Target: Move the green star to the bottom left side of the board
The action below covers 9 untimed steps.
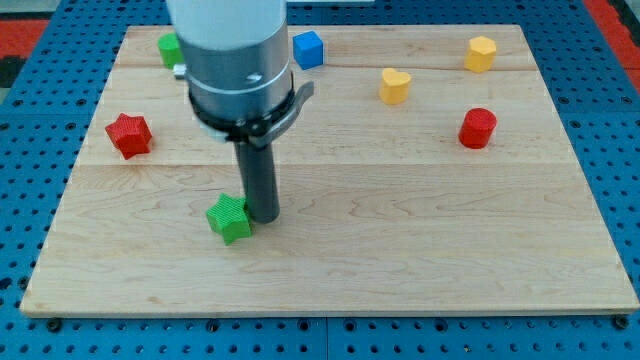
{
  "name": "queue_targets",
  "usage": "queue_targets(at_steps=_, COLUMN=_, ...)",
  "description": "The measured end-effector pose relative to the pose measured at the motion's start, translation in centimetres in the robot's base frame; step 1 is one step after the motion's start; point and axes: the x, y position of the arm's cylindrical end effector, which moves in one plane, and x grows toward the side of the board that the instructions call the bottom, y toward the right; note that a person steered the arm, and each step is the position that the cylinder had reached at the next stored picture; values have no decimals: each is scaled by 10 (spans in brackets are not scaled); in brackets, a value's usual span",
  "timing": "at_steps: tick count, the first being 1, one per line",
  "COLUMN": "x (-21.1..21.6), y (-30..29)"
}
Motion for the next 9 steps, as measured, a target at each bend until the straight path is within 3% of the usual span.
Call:
queue_targets(at_steps=1, x=15, y=-68)
queue_targets(at_steps=2, x=15, y=-82)
queue_targets(at_steps=3, x=-11, y=-52)
queue_targets(at_steps=4, x=-44, y=-62)
queue_targets(at_steps=5, x=-30, y=-99)
queue_targets(at_steps=6, x=15, y=-114)
queue_targets(at_steps=7, x=14, y=-106)
queue_targets(at_steps=9, x=-18, y=-33)
